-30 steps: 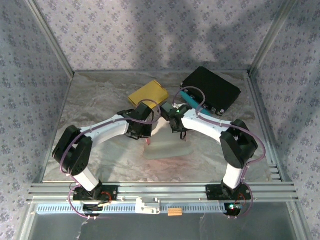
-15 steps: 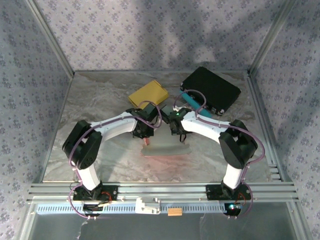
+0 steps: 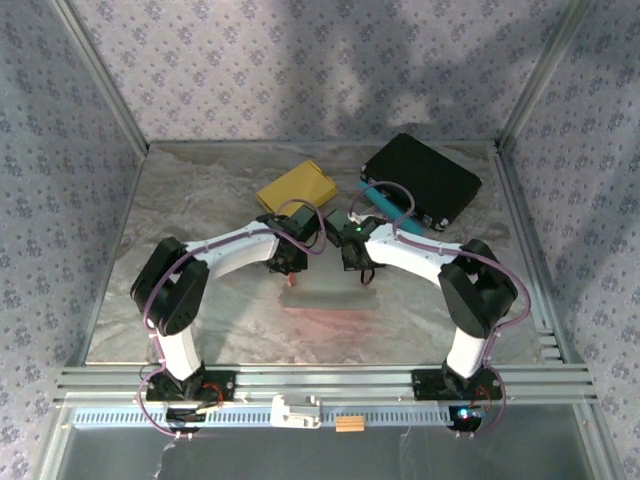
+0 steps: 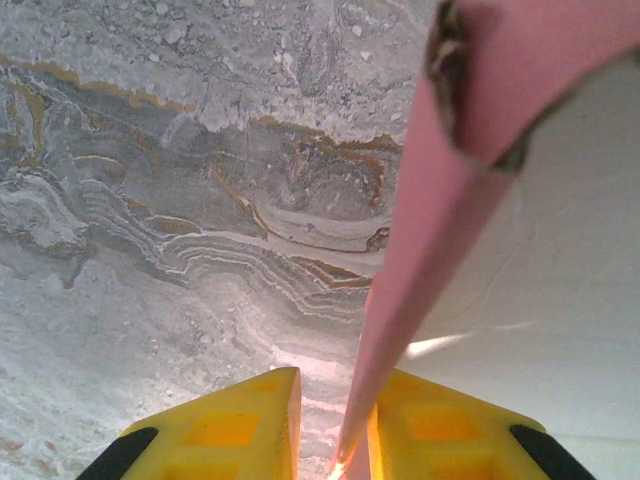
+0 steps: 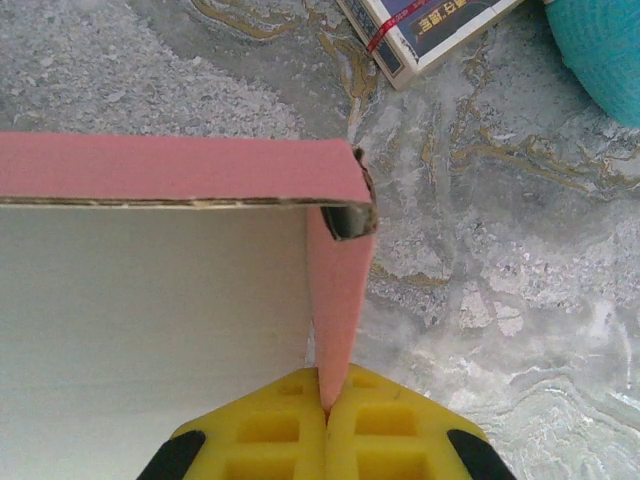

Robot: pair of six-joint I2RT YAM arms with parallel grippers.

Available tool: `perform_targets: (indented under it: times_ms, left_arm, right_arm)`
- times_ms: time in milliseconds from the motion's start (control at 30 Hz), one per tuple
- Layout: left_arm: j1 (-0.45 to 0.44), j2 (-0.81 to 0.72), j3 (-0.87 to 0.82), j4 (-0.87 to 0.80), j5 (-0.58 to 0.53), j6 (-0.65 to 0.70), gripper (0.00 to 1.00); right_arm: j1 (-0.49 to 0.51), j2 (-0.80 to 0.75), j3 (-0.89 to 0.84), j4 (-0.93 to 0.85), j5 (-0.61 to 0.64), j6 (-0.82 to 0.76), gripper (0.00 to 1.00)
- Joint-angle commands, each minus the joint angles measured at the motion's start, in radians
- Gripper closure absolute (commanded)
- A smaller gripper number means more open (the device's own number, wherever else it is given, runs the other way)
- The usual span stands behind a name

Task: Fold the paper box

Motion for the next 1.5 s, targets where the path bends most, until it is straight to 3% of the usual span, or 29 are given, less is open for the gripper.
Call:
perform_targets:
  times_ms: [0, 300, 533, 667, 767, 967, 1133, 1200, 1300, 1467]
  left_arm:
    - [-0.019, -0.016, -0.039, 0.024, -0.019, 0.032, 0.74]
    - [0.003, -0.077, -0.099, 0.191, 0.042, 0.094, 0.72]
    - [0.042, -0.056, -0.117, 0.206, 0.097, 0.096, 0.88]
    - [0.033, -0.067, -0.12, 0.171, 0.039, 0.085, 0.89]
    - [0.029, -0.063, -0.102, 0.117, -0.025, 0.052, 1.0]
    - [-0.036, -0.006, -0.014, -0.07, -0.153, -0.088, 1.0]
    - [-0.068, -0.021, -0.006, -0.007, -0.117, -0.09, 1.0]
    - [-0.06, -0.052, -0.013, 0.029, -0.092, -0.072, 0.85]
    - [-0.043, -0.098, -0.032, 0.1, -0.052, -0.046, 0.71]
    - [-0.002, -0.119, -0.068, 0.176, 0.034, 0.003, 0.7]
  right_arm:
    - [0.039, -0.025, 0.003, 0.01, 0.049, -0.019, 1.0]
    - [0.033, -0.023, -0.003, 0.021, 0.02, -0.033, 1.0]
    - [0.027, -0.04, -0.011, 0.022, 0.02, -0.038, 1.0]
    - [0.027, -0.042, -0.009, 0.024, 0.02, -0.038, 1.0]
    - [0.027, -0.043, -0.011, 0.024, 0.021, -0.035, 1.0]
    - [0.029, -0.032, -0.011, 0.031, 0.005, -0.031, 1.0]
    - [0.031, -0.026, -0.011, 0.032, 0.0, -0.029, 1.0]
    - [0.028, -0.031, -0.016, 0.036, -0.001, -0.029, 1.0]
    - [0.024, -0.036, -0.02, 0.043, -0.009, -0.033, 1.0]
    - [0.017, -0.041, -0.02, 0.049, -0.02, -0.035, 1.0]
